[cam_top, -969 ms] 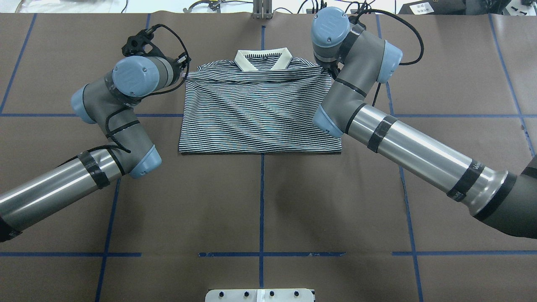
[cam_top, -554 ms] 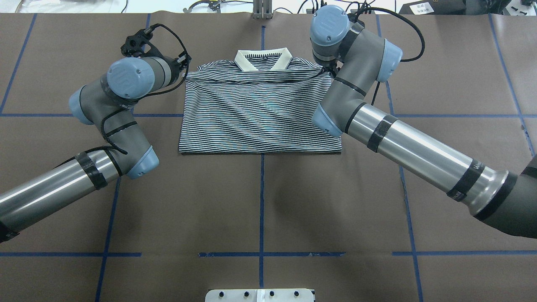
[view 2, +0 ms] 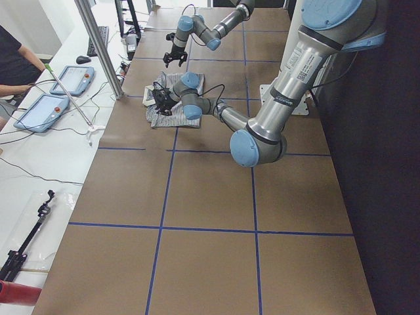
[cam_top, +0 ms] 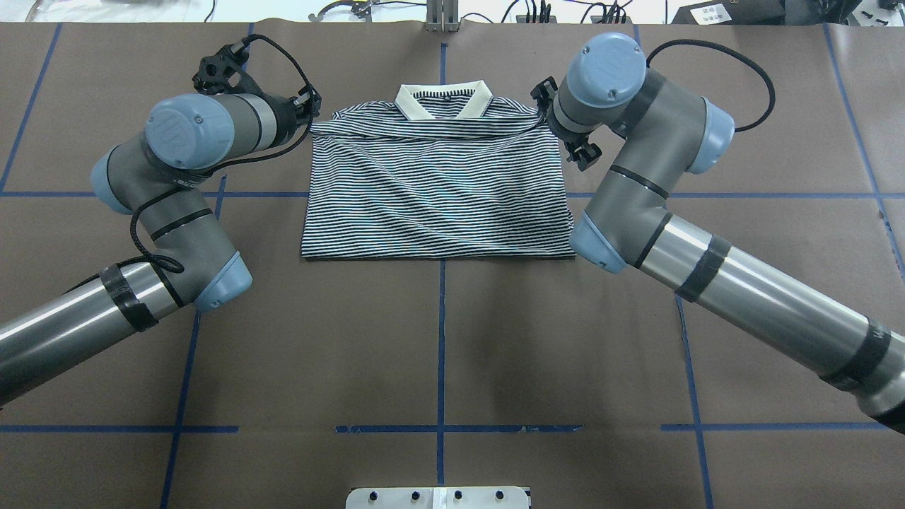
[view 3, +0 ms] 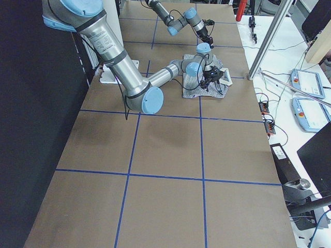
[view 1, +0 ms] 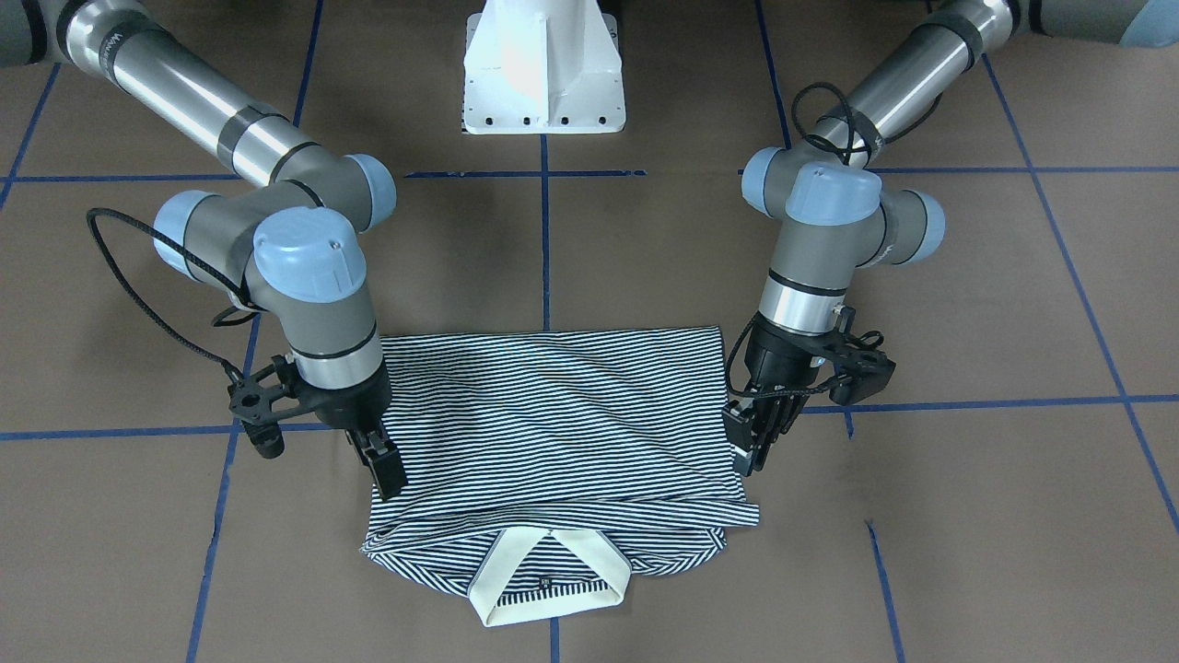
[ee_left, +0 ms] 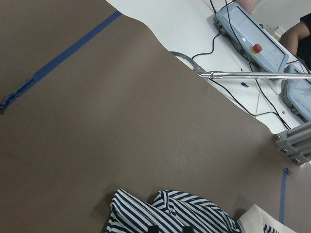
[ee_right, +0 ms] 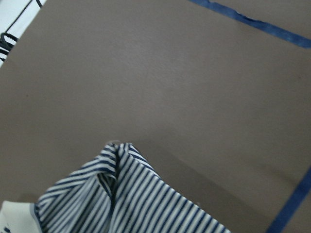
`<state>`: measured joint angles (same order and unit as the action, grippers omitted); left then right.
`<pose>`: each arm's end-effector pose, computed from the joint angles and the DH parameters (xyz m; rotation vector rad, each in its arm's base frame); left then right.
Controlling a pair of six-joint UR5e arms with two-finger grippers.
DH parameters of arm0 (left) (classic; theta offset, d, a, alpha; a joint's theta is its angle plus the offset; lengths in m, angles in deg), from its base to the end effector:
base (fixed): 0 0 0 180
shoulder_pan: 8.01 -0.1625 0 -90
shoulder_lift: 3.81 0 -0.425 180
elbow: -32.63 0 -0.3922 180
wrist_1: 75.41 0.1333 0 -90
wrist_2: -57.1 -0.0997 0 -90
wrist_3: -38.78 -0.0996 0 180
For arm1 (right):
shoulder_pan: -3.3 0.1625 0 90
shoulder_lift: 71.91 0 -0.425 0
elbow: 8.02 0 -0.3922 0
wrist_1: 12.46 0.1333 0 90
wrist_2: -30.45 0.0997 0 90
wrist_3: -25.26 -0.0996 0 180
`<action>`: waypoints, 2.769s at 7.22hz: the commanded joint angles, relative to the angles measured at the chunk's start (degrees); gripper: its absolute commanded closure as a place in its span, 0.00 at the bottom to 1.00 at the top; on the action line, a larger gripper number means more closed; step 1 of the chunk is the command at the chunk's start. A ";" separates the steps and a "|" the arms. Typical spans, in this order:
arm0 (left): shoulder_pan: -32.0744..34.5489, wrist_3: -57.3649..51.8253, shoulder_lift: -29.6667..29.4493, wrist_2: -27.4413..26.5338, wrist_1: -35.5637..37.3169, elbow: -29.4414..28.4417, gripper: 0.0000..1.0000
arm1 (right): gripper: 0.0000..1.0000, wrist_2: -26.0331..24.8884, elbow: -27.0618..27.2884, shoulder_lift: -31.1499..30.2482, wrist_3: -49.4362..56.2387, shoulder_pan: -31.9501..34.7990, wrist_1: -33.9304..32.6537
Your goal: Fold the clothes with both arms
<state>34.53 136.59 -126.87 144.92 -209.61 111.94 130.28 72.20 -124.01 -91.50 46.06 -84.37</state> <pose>0.4419 -0.5915 0.3175 0.3908 1.1332 -0.7970 -0.4694 -0.5924 0.3090 -0.0512 -0.8629 1.0725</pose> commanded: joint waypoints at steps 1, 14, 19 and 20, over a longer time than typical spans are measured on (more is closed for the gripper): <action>0.01 0.44 0.89 0.42 -0.10 1.46 0.71 | 0.00 -0.25 12.11 -9.92 -0.31 -4.16 0.36; -0.08 0.54 1.68 0.07 0.43 4.09 0.71 | 0.71 -2.10 14.35 -13.64 -1.54 -10.77 -1.92; -0.08 0.62 2.12 0.16 0.43 4.80 0.71 | 1.00 -1.66 22.91 -18.70 -1.45 -11.12 -2.18; -0.08 0.71 2.21 0.16 0.43 5.23 0.71 | 1.00 -1.66 31.41 -23.87 -1.54 -14.52 -5.32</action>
<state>34.45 137.24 -124.78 145.05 -209.19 116.72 128.58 94.82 -142.45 -92.96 34.32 -87.13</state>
